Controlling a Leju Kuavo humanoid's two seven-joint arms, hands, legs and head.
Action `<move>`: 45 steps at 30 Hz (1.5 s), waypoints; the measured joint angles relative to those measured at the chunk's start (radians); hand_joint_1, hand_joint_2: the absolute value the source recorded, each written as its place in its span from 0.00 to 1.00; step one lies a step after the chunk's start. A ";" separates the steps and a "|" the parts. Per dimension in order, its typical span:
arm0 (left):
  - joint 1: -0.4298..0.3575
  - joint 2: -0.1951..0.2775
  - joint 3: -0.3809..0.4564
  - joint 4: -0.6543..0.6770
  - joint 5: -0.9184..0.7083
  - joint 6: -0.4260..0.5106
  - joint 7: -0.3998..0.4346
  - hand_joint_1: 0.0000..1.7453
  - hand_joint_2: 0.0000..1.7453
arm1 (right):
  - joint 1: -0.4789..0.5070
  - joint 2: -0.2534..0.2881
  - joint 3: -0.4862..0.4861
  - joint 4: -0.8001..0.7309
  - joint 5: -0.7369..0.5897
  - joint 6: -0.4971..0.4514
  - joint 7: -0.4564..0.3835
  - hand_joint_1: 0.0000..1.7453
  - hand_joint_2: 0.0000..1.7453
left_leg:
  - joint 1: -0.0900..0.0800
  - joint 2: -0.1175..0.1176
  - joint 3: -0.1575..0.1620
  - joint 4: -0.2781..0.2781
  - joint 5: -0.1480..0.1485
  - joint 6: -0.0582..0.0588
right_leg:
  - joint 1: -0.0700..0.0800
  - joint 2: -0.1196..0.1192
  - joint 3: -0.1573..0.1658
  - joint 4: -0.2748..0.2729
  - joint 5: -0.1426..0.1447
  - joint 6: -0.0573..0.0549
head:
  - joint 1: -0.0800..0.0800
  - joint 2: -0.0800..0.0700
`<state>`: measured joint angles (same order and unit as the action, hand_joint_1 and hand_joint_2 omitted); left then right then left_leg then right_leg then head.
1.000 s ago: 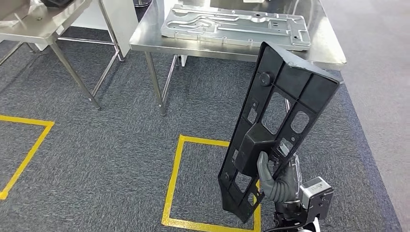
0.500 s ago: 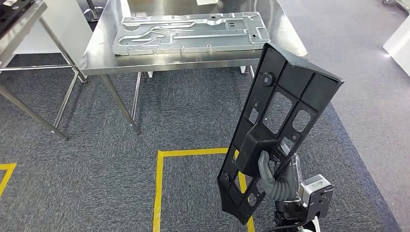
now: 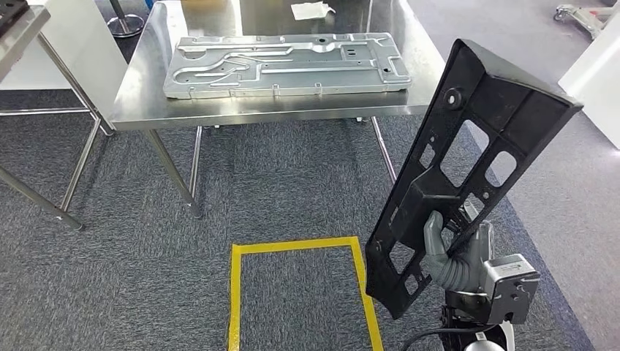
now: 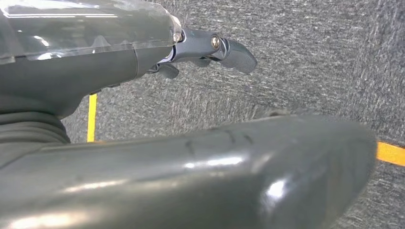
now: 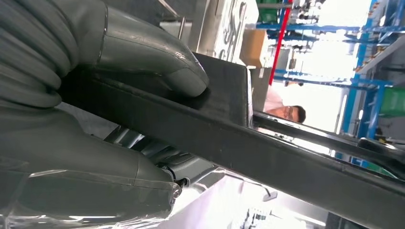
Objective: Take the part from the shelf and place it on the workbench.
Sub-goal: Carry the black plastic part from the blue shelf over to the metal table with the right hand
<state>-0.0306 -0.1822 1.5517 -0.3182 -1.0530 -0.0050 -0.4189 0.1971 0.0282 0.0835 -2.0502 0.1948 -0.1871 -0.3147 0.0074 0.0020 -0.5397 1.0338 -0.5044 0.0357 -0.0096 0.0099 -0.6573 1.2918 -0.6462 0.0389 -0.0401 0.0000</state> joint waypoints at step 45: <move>-0.013 0.021 -0.009 -0.014 -0.017 -0.025 0.022 0.00 0.00 | 0.040 0.030 -0.048 0.008 0.148 0.060 0.087 1.00 1.00 | 0.003 -0.010 -0.072 0.249 -0.136 -0.058 | -0.005 -0.015 0.110 -0.264 0.143 -0.055 | 0.002 0.000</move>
<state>-0.0439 -0.1609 1.5423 -0.3326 -1.0698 -0.0303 -0.3971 0.2373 0.0585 0.0359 -2.0423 0.3424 -0.1268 -0.2278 0.0105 -0.0080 -0.6116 1.2827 -0.6401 -0.0219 -0.0145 -0.0054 -0.5473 1.0279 -0.5037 -0.0160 -0.0385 0.0000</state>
